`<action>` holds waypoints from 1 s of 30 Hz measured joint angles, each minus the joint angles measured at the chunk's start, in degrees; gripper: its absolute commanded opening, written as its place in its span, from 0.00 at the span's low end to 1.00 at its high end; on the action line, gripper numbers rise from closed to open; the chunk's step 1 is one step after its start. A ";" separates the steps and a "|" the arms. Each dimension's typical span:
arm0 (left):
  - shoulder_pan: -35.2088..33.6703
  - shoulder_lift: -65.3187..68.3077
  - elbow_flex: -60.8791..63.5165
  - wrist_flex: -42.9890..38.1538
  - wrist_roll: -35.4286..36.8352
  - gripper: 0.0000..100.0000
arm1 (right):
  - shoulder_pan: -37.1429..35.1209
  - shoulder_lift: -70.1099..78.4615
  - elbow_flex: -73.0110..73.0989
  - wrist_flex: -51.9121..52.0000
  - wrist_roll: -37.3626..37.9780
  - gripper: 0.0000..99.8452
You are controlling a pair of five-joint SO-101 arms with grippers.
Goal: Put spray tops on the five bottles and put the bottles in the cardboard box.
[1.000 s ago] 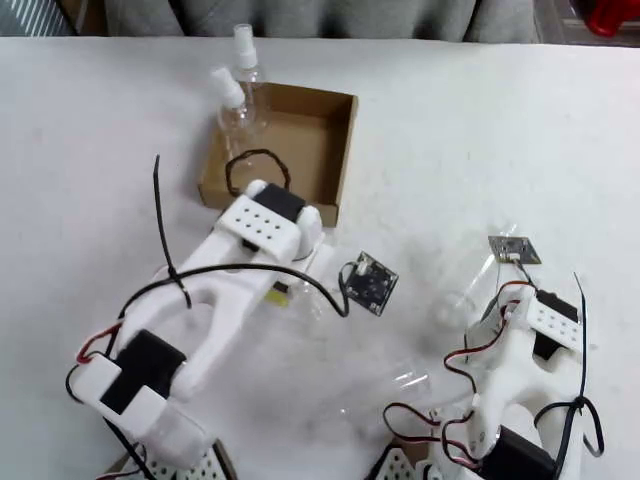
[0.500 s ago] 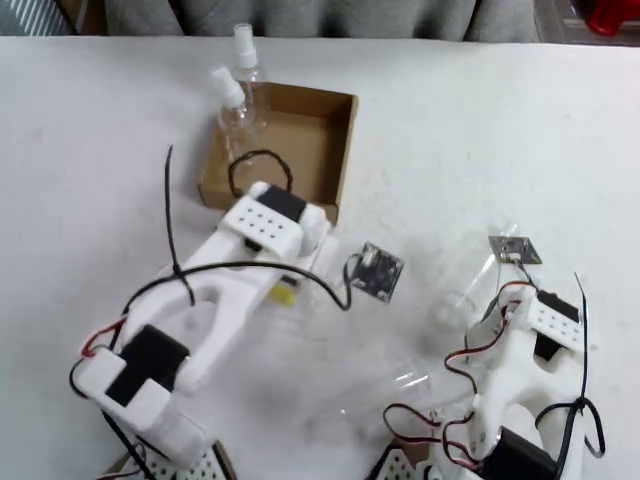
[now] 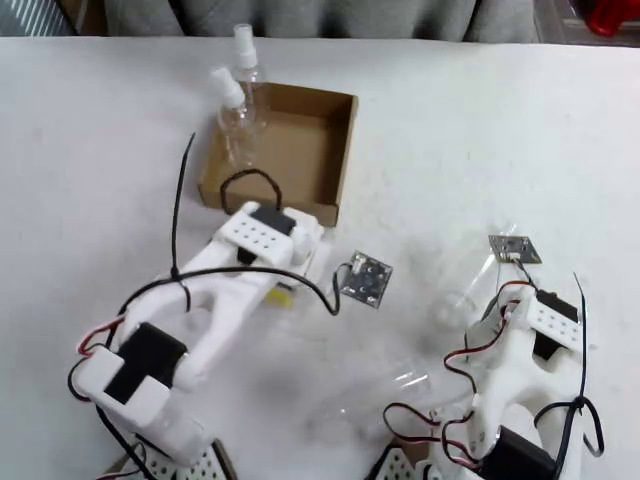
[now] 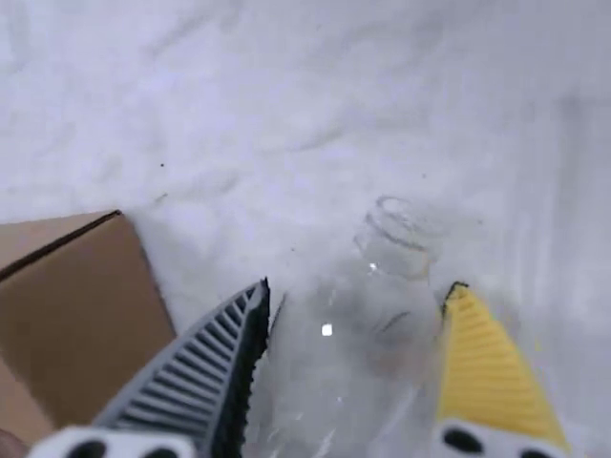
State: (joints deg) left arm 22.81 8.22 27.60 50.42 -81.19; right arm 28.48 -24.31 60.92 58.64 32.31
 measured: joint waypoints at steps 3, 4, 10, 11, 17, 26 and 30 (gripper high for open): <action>-0.79 0.09 0.62 -0.35 0.44 0.26 | 0.00 0.00 0.00 0.00 0.00 0.02; -0.88 0.09 0.70 -0.53 1.23 0.26 | 0.00 0.00 0.00 0.00 0.00 0.02; -1.32 0.09 0.79 -2.11 13.54 0.25 | 0.00 0.00 0.00 0.00 0.00 0.02; -1.32 0.09 0.88 -2.90 16.53 0.24 | 0.00 0.00 0.00 0.00 0.00 0.02; -3.16 0.18 0.88 -5.27 33.76 0.24 | 0.00 0.00 0.00 0.00 0.00 0.02; -5.36 0.18 0.18 -1.76 42.20 0.31 | 0.00 0.00 0.00 0.00 0.00 0.02; -5.45 0.18 0.18 -0.35 42.55 0.38 | 0.00 0.00 0.00 0.00 0.00 0.02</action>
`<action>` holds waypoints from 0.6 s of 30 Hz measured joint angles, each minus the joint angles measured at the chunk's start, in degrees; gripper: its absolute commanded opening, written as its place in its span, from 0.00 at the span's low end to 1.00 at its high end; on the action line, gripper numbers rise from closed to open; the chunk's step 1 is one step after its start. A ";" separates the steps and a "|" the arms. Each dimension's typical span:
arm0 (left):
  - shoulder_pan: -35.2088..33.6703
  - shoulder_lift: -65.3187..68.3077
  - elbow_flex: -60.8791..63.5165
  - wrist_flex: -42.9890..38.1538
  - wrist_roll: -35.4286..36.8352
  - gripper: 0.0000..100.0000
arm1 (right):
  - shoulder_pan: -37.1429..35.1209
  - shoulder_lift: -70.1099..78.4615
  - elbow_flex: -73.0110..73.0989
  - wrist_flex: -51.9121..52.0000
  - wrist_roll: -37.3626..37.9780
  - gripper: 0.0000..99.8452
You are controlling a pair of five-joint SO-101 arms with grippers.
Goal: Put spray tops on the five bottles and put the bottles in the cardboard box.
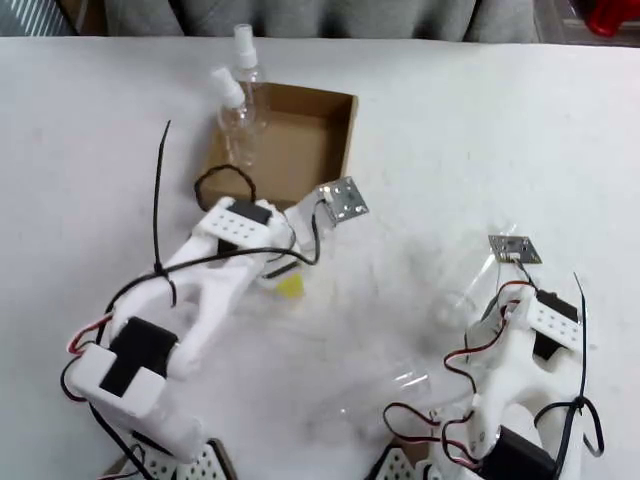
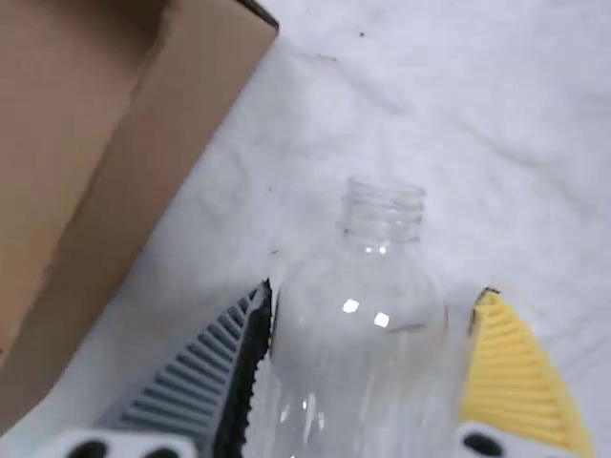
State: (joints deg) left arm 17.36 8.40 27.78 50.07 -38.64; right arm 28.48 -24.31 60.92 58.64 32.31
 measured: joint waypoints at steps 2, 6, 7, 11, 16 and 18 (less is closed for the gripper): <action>0.00 0.00 -1.14 3.16 -1.14 0.38 | 0.00 0.00 0.00 0.00 0.18 0.02; -0.97 0.00 -3.69 8.88 -10.29 0.35 | 0.00 0.00 0.00 0.00 1.23 0.02; -1.41 0.00 -4.04 9.32 -12.48 0.35 | 0.00 0.00 0.00 0.00 1.41 0.02; -3.25 0.00 -4.22 8.53 -15.91 0.35 | 0.00 0.00 0.00 0.00 1.58 0.02; -4.04 0.00 -3.60 3.16 -16.00 0.35 | 0.00 0.00 0.00 0.00 1.93 0.02; -4.04 0.00 -2.55 0.79 -16.00 0.35 | 0.00 0.00 0.00 0.00 1.93 0.02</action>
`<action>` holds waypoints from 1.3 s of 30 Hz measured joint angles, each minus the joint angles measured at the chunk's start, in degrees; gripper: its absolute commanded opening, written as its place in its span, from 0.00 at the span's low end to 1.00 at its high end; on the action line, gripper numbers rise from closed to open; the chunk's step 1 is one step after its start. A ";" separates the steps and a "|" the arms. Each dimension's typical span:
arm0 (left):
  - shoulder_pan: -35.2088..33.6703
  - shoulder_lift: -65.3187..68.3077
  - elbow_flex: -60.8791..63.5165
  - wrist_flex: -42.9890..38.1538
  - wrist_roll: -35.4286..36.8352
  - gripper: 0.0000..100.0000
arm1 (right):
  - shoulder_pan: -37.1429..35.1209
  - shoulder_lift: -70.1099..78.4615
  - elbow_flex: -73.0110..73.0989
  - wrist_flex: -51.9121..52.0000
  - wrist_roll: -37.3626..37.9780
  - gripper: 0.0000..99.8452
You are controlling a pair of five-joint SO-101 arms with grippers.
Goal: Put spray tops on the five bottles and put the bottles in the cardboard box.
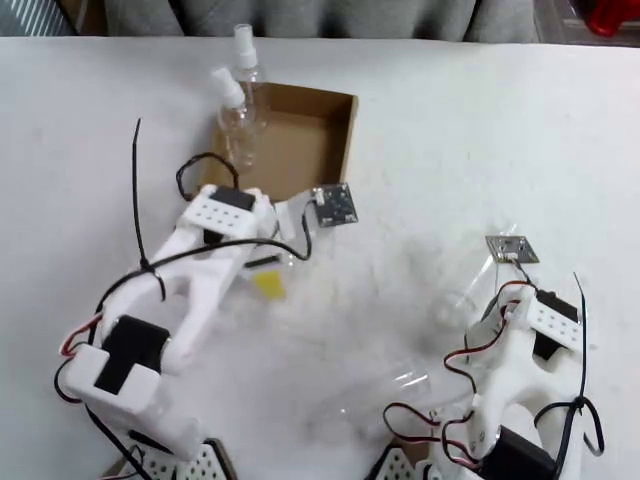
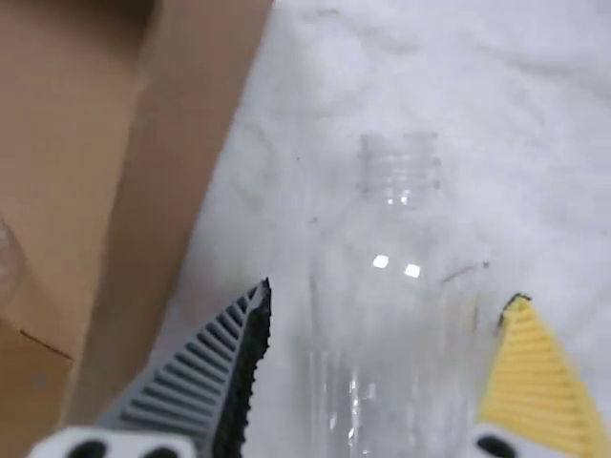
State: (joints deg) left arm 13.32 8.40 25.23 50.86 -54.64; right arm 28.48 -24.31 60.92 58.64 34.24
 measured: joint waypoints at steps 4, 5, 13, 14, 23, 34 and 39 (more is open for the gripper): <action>0.00 0.00 0.62 -3.69 -0.09 0.32 | 0.00 0.00 0.00 0.00 0.00 0.02; 0.00 0.00 0.62 -4.13 -0.09 0.30 | 0.00 0.00 0.00 0.00 0.00 0.02; 0.09 0.00 0.79 -7.47 -0.09 0.22 | 0.00 0.00 0.00 0.00 0.00 0.02; 0.09 0.00 1.32 -7.56 -0.09 0.22 | 0.00 0.00 0.00 0.00 0.00 0.02; 0.09 0.00 2.11 -8.44 -0.09 0.31 | 0.00 0.00 0.00 0.00 0.00 0.02; -0.88 -0.09 2.81 -5.36 -1.58 0.35 | 0.00 0.00 0.00 0.00 0.00 0.02; -1.93 -2.81 2.90 -2.55 -5.19 0.35 | 0.00 0.00 0.00 0.00 0.00 0.02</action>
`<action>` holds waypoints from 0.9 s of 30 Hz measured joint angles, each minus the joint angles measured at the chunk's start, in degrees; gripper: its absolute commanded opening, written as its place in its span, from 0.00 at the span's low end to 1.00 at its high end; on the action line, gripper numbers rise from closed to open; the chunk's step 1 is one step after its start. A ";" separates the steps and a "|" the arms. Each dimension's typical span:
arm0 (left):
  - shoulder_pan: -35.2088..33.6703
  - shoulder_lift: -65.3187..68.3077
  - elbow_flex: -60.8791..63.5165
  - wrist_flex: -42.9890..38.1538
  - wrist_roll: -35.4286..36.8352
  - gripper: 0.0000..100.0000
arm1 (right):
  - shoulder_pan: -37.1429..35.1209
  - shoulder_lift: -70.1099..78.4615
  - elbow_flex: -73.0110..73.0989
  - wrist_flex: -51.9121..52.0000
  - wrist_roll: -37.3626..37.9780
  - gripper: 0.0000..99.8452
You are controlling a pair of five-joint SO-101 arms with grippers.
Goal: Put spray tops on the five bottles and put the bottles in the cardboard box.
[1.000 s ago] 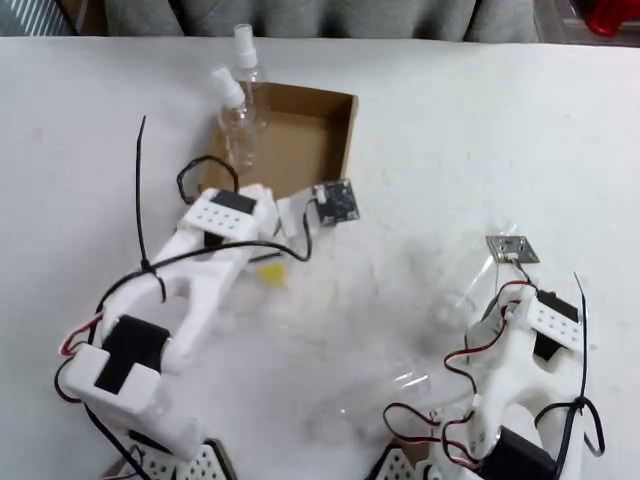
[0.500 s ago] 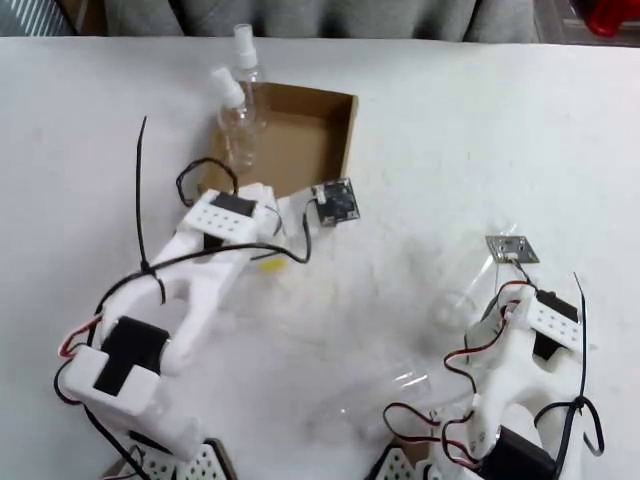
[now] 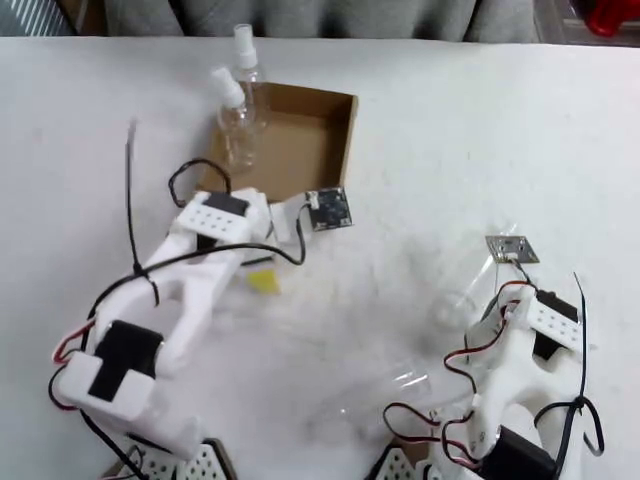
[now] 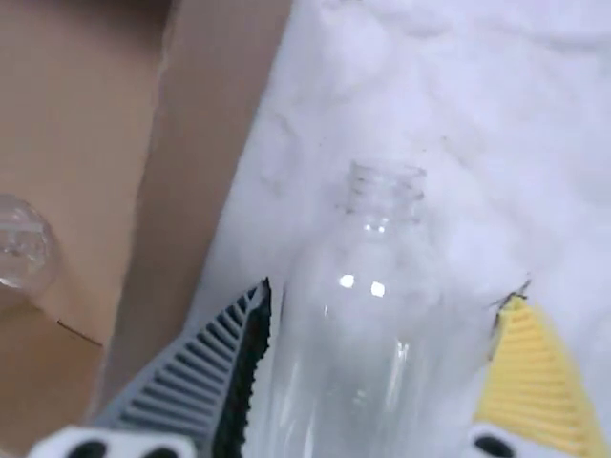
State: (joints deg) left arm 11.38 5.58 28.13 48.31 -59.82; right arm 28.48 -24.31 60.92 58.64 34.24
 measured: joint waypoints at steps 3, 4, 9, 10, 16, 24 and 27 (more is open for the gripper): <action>-0.70 -0.35 0.00 0.53 -1.58 0.34 | 0.00 0.00 0.00 0.00 0.00 0.02; -0.88 -0.35 0.00 0.53 -1.76 0.34 | 0.00 0.00 0.00 0.00 0.00 0.02; -0.88 -0.35 0.00 -1.05 -1.85 0.34 | 0.00 0.00 0.00 0.00 0.00 0.02; -0.88 -0.35 0.00 -1.49 -1.85 0.32 | 0.00 0.00 0.00 0.00 0.00 0.02; -1.05 2.73 0.00 -4.22 -1.93 0.26 | 0.00 0.00 0.00 0.00 0.00 0.02; -0.88 3.87 0.00 -4.13 -2.29 0.03 | 0.00 0.00 0.00 0.00 0.00 0.02; -0.88 3.96 0.00 -4.13 -2.29 0.02 | 0.00 0.00 0.00 0.00 0.00 0.02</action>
State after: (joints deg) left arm 10.51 9.54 28.13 44.18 -62.11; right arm 28.48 -24.31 60.92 58.64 34.24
